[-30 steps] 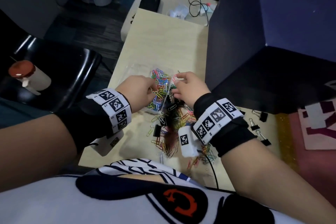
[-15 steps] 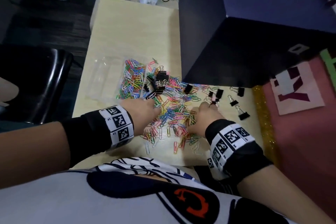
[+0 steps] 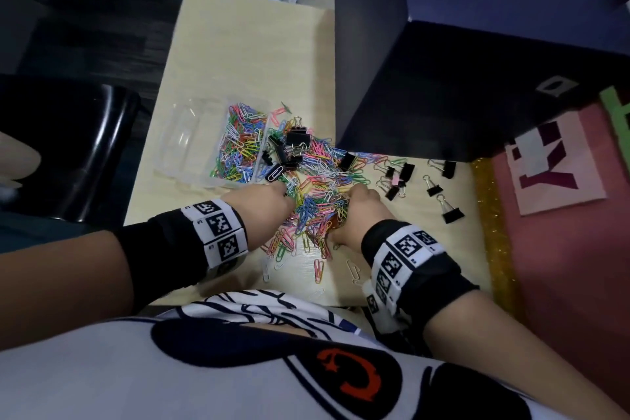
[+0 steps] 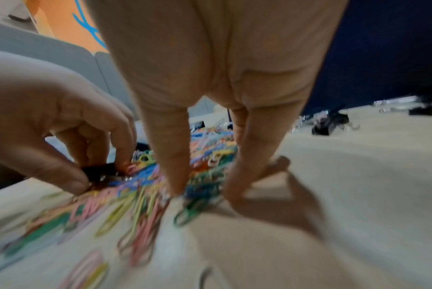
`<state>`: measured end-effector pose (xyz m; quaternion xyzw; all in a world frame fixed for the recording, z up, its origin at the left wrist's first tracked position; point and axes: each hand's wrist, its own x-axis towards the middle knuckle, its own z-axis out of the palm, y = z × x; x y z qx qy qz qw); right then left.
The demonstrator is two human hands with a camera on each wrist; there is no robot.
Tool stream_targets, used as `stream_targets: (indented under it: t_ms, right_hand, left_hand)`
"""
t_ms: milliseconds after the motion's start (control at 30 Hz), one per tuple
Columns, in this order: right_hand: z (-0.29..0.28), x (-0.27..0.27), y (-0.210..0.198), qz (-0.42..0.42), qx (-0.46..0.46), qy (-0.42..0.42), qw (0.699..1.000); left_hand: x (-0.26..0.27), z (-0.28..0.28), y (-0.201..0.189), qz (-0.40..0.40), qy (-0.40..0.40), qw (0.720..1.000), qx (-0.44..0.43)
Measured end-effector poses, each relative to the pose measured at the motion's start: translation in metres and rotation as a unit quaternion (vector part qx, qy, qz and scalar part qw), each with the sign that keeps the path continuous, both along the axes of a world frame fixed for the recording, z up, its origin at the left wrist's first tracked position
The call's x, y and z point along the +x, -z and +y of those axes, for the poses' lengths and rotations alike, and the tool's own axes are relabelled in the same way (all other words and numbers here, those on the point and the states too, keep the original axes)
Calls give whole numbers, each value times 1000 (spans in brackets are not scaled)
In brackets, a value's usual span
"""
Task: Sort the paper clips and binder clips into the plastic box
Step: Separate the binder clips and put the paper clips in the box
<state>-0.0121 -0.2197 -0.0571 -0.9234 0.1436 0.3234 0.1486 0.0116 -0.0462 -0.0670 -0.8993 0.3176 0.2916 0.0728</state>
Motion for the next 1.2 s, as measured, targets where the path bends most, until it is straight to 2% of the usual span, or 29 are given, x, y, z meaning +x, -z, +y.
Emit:
stream_targets:
  t_ms: [33,100,200,267,367,467,567,633,700,900,967,1067,1133,1200]
  right_hand:
    - [-3,1,-6,10,-10,-20,1000]
    - [-8,1,-18,67,-67,-114,989]
    - [-8,-5,-22,179,-132,-250,942]
    - [-5,-10,-14,204,-134,-283,927]
    - [-3,-11,-2,148,-97,-221,959]
    - [-8,-4,0,79,-74,-186,977]
    - [-20,2,-6,-4,3,-157,988]
    - [-27,3,-14,-69,71,-126,987]
    - [-30,4,-18,-108,100,-122,981]
    - [-44,4,-18,-149,77,-119,979]
    - [-55,6,-17,-152,41,-77,985]
    - [-69,6,-13,-158,-33,11,987]
    - [-71,4,-11,-172,-70,48,982]
    - [-69,3,-11,-166,-76,35,983]
  left_hand:
    - [0,0,-1,-2,2,1000,4]
    - [0,-1,-3,-5,5,1000,12]
    - [2,-1,-6,-9,-2,1000,15]
    - [3,-2,-8,-16,-8,1000,5]
    - [6,-4,-14,-30,-10,999,-6]
    - [11,-10,-21,-34,-10,999,-38]
    - [17,-19,-29,-28,-49,990,-130]
    - [20,-27,-33,-13,-89,974,-208]
    - [23,-36,-36,1,-110,958,-265]
    - [27,-55,-35,55,-178,918,-351]
    - [27,-54,-36,45,-173,934,-308]
    - [17,-42,-33,44,-76,988,-127]
    - [6,-34,-32,58,5,998,-6]
    - [-3,-28,-32,74,58,992,87]
